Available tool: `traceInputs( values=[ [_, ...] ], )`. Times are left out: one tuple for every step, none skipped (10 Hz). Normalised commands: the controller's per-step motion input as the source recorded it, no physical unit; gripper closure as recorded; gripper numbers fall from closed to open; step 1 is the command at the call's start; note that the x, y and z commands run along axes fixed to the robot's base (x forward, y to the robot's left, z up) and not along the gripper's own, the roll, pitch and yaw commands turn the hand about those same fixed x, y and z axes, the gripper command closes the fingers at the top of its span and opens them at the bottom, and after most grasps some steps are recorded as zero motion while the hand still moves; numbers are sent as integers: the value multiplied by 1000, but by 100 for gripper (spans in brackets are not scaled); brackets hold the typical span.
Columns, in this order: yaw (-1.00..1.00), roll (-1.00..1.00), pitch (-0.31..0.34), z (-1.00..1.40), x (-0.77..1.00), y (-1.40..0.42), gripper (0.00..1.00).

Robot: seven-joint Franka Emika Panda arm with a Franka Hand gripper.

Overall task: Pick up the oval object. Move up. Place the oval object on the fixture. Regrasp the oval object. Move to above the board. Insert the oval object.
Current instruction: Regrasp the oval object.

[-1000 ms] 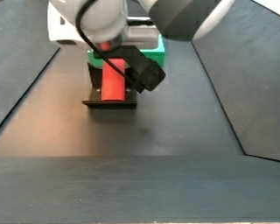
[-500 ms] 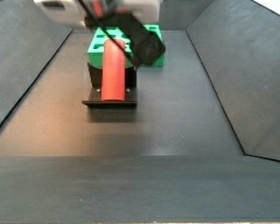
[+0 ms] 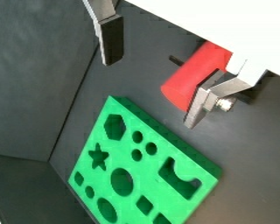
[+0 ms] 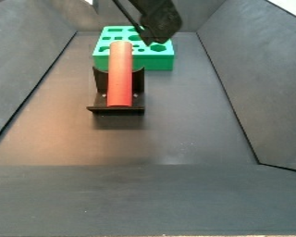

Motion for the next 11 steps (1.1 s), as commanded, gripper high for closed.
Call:
traceInputs(
  values=[
    [-23, 22, 13, 13, -1000, 6, 0],
    [-45, 9, -21, 20, -1000, 6, 0],
    [-47, -7, -47, 22, -1000, 8, 0],
    [-44, -20, -64, 24, -1000, 9, 0],
    [-32, -43, -98, 29, -1000, 10, 0],
    [-18, -59, -122, 35, -1000, 7, 0],
    [6, -73, -145, 37, -988, 6, 0],
    [23, -73, -149, 34, -890, 8, 0],
    [-1000, 777, -9, -1000, -571, -332, 0],
    [-1000, 780, -11, -1000, -515, -333, 0],
    [-1000, 783, -47, -1000, -360, -320, 0]
  ],
)
